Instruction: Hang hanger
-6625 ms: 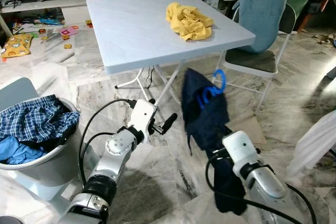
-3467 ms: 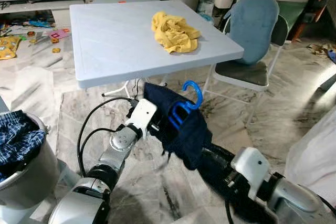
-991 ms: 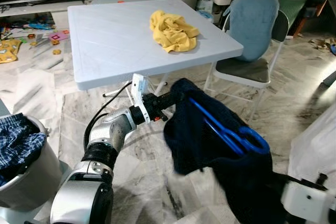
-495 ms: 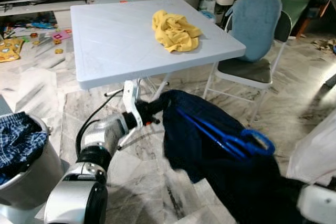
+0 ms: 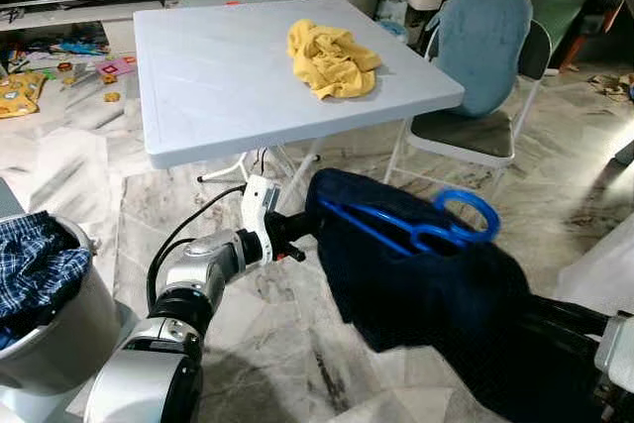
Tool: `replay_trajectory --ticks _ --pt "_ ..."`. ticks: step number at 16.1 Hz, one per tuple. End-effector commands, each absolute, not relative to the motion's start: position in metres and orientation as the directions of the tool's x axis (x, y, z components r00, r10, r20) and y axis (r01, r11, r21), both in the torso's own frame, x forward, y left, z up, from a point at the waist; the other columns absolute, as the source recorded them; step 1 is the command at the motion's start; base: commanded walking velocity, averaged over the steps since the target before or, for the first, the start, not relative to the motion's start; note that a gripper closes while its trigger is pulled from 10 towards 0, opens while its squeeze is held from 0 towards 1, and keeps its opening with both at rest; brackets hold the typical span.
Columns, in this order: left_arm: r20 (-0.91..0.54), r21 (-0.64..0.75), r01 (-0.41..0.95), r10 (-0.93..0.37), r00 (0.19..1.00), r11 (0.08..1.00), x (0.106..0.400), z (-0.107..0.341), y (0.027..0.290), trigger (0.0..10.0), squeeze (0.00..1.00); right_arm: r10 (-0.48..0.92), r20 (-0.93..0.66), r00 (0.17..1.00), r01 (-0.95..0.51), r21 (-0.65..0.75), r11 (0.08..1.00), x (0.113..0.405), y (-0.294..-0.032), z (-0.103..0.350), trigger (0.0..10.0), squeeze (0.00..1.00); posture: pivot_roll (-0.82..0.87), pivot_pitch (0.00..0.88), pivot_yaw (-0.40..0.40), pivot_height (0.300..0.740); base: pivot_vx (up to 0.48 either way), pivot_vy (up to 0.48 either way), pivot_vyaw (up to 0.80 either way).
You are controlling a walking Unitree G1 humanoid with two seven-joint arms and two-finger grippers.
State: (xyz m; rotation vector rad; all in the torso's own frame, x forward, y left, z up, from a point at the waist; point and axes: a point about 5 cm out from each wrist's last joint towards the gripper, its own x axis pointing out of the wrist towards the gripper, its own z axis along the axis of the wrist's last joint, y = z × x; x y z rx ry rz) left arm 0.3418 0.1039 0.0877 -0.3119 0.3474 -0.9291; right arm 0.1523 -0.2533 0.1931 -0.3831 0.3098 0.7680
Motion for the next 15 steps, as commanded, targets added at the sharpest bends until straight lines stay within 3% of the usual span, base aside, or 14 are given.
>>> replay_trajectory --ticks 1,2,4,5,7,10,11,15 --pt "-0.165 -0.387 0.75 -0.84 0.516 0.537 0.342 0.089 0.097 0.0 0.0 0.67 -0.336 0.662 -0.747 -0.223 0.627 0.153 -0.24 0.205 10.0 0.0 -0.04 0.0 -0.034 0.74 0.0 0.0 0.0" --pt "-0.141 -0.36 0.733 -0.81 0.569 0.578 0.346 0.093 0.096 0.0 0.0 0.67 -0.379 0.638 -0.765 -0.21 0.609 0.149 -0.239 0.202 10.0 0.0 -0.05 0.0 -0.034 0.74 0.0 0.0 0.0" --pt "-0.044 -0.282 0.591 -0.626 0.779 0.756 0.366 0.115 0.109 0.0 0.0 0.614 -0.522 0.592 -0.783 -0.189 0.593 0.138 -0.249 0.182 10.0 0.0 -0.05 0.0 -0.04 0.74 0.0 0.0 0.0" --pt "0.004 -0.264 0.547 -0.566 0.825 0.795 0.373 0.127 0.116 0.0 0.0 0.554 -0.621 0.555 -0.793 -0.192 0.579 0.13 -0.257 0.168 10.0 0.0 -0.05 0.0 -0.041 0.74 0.0 0.0 0.0" --pt "0.059 -0.268 0.556 -0.562 0.825 0.787 0.377 0.139 0.117 0.0 0.0 0.473 -0.725 0.5 -0.805 -0.189 0.562 0.12 -0.269 0.154 10.0 0.0 -0.06 0.0 -0.042 0.74 0.0 0.0 0.0" --pt "0.014 -0.226 0.539 -0.55 0.835 0.812 0.377 0.134 0.118 0.0 0.0 0.544 -0.694 0.471 -0.83 -0.139 0.541 0.115 -0.256 0.16 10.0 0.0 -0.06 0.0 -0.038 0.74 0.0 0.0 0.0" --pt "-0.058 -0.174 0.565 -0.581 0.812 0.807 0.37 0.117 0.112 0.0 0.0 0.623 -0.563 0.543 -0.81 -0.154 0.566 0.123 -0.248 0.183 10.0 0.0 -0.06 0.0 -0.035 0.74 0.0 0.0 0.0" --pt "-0.229 -0.113 0.628 -0.635 0.737 0.77 0.352 0.084 0.106 0.0 0.0 0.677 -0.42 0.605 -0.791 -0.216 0.573 0.131 -0.25 0.219 10.0 0.0 -0.06 0.0 -0.034 0.74 0.0 0.0 0.0"
